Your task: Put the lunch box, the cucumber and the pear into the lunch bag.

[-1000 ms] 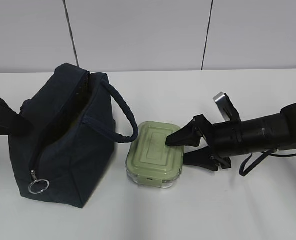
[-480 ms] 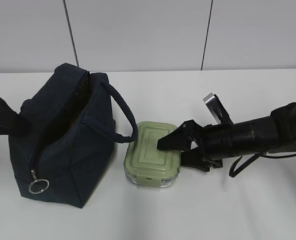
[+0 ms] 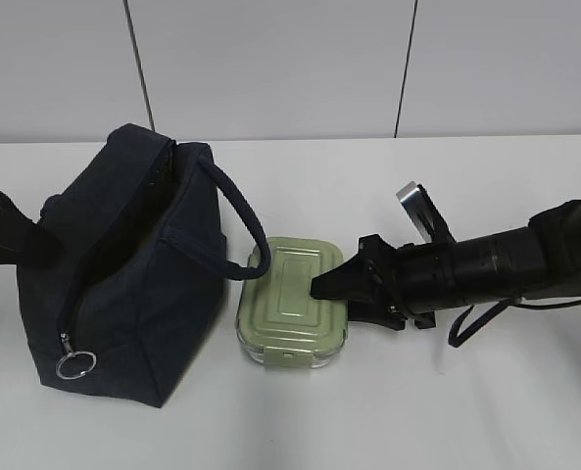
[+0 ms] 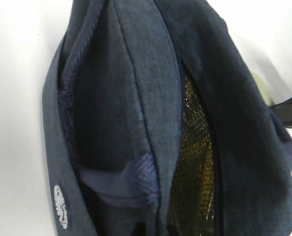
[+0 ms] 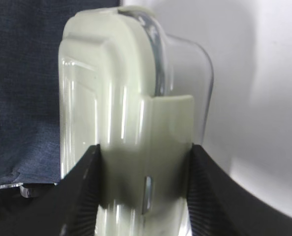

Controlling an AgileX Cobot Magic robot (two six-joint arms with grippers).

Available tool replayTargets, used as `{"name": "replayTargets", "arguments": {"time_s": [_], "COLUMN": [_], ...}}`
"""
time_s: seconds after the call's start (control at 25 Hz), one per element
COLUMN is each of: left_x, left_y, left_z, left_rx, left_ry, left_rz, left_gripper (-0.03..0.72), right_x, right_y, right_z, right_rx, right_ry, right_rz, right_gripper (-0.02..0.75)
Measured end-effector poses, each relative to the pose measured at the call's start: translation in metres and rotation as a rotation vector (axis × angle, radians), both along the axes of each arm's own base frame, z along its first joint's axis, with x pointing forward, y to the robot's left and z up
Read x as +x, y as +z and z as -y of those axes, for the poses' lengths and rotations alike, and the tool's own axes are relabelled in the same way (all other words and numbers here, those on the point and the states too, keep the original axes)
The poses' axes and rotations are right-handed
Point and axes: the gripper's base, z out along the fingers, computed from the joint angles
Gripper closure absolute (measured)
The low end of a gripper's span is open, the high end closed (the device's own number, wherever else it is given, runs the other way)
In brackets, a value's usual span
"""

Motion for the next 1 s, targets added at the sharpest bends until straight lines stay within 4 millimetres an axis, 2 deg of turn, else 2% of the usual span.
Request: {"name": "replayTargets", "arguments": {"time_s": [0.12,0.24,0.36,0.52,0.6,0.64,0.76,0.84,0.92,1.0], "left_x": [0.0,0.0,0.0,0.0,0.0,0.0,0.0,0.0,0.0,0.0], "left_y": [0.0,0.0,0.0,0.0,0.0,0.0,0.0,0.0,0.0,0.0], "left_z": [0.0,0.0,0.0,0.0,0.0,0.0,0.0,0.0,0.0,0.0], "left_rx": [0.0,0.0,0.0,0.001,0.002,0.003,0.003,0.003,0.003,0.003], "left_ry": [0.0,-0.001,-0.001,-0.001,-0.002,-0.002,-0.002,-0.002,-0.002,-0.002], "left_rz": [0.0,-0.001,-0.001,-0.001,-0.001,-0.001,-0.001,-0.001,-0.001,-0.001], "left_gripper": [0.685,0.685,0.685,0.685,0.685,0.685,0.685,0.685,0.685,0.685], "right_x": [0.002,0.005,0.005,-0.002,-0.006,-0.007,-0.006,-0.004,-0.005,-0.004], "right_y": [0.006,0.018,0.046,0.092,0.119,0.141,0.185,0.201,0.218,0.224], "right_z": [0.012,0.04,0.067,0.066,0.057,0.048,0.015,-0.005,-0.046,-0.072], "right_rx": [-0.018,-0.055,-0.054,-0.039,-0.023,-0.018,0.005,0.012,0.01,0.001], "right_ry": [0.002,-0.042,-0.086,-0.058,-0.022,0.0,0.06,0.082,0.114,0.111], "right_rz": [0.019,0.031,0.072,0.185,0.244,0.295,0.398,0.436,0.483,0.507], "right_gripper": [0.395,0.396,0.397,0.397,0.397,0.397,0.399,0.399,0.399,0.399]}}
